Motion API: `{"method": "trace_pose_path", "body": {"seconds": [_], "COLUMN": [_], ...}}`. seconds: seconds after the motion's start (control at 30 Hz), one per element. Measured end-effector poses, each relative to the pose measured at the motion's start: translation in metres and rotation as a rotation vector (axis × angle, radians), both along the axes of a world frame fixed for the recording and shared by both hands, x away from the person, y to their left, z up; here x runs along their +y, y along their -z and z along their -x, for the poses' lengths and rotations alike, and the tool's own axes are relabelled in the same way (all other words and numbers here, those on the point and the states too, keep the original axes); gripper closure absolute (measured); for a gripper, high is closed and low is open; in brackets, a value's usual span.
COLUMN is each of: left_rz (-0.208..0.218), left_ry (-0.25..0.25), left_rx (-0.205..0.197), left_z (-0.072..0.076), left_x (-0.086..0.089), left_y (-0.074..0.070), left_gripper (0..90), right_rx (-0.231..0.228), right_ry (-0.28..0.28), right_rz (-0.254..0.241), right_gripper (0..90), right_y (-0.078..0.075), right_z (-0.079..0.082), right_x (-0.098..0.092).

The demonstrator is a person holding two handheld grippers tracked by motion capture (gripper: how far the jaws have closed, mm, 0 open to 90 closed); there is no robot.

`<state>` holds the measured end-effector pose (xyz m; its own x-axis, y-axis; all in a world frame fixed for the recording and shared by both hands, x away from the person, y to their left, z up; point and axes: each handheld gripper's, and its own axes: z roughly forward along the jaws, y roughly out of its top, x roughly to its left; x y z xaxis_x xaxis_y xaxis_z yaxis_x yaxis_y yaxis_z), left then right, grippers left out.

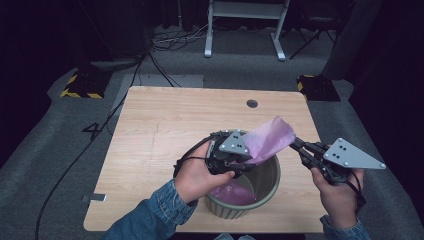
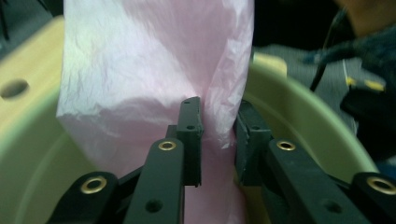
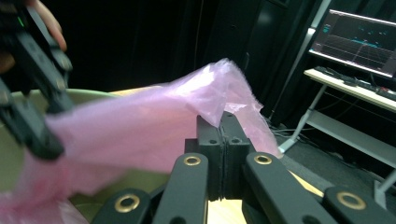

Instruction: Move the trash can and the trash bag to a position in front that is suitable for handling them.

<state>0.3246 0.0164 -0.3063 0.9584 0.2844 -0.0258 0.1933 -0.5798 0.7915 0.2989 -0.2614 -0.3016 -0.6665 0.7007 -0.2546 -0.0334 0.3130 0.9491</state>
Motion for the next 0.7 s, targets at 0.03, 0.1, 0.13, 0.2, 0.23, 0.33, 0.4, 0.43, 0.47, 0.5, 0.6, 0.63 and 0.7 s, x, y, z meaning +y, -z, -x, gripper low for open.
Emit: {"method": "trace_pose_path", "body": {"seconds": [0.03,0.1,0.13,0.2,0.23,0.33,0.4,0.43,0.47,0.5,0.6,0.63,0.7], "left_rz": [-0.007,0.007,0.023,0.067,0.093,0.15,0.189,0.204,0.21,0.21,0.214,0.208,0.204], "left_ry": [-0.002,-0.008,-0.013,-0.024,-0.031,-0.073,-0.104,-0.113,-0.117,-0.122,-0.119,-0.118,-0.118], "left_rx": [0.01,0.017,0.017,0.012,0.003,-0.053,-0.081,-0.087,-0.094,-0.103,-0.129,-0.138,-0.14], "left_z": [0.001,0.002,0.002,0.003,0.003,0.003,0.003,0.003,0.003,0.003,0.004,0.004,0.003], "left_x": [-0.001,0.0,0.001,0.005,0.007,0.013,0.018,0.019,0.02,0.021,0.025,0.026,0.03], "left_y": [0.001,0.001,0.001,-0.002,-0.003,-0.009,-0.013,-0.015,-0.016,-0.016,-0.017,-0.016,-0.014], "left_gripper": [72.8,65.3,59.9,48.1,42.6,33.4,32.0,32.4,34.5,38.6,55.4,62.4,74.2], "right_rx": [-0.002,-0.009,-0.009,-0.012,-0.013,-0.017,-0.017,-0.017,-0.016,-0.018,-0.011,-0.008,-0.002], "right_ry": [-0.006,-0.017,-0.023,-0.039,-0.048,-0.073,-0.091,-0.098,-0.105,-0.112,-0.126,-0.129,-0.133], "right_rz": [0.0,0.003,0.003,0.008,0.011,0.02,0.026,0.028,0.031,0.034,0.04,0.041,0.039], "right_gripper": [89.5,89.5,89.5,89.5,89.5,89.5,89.5,89.5,89.5,89.5,89.3,89.2,89.1], "right_y": [0.0,-0.001,-0.001,-0.001,-0.002,-0.002,-0.002,-0.002,-0.002,-0.002,-0.002,-0.001,0.0], "right_z": [0.001,0.002,0.002,0.004,0.004,0.005,0.006,0.007,0.007,0.007,0.007,0.007,0.007], "right_x": [0.002,0.005,0.008,0.012,0.015,0.022,0.027,0.029,0.031,0.033,0.037,0.038,0.038]}}
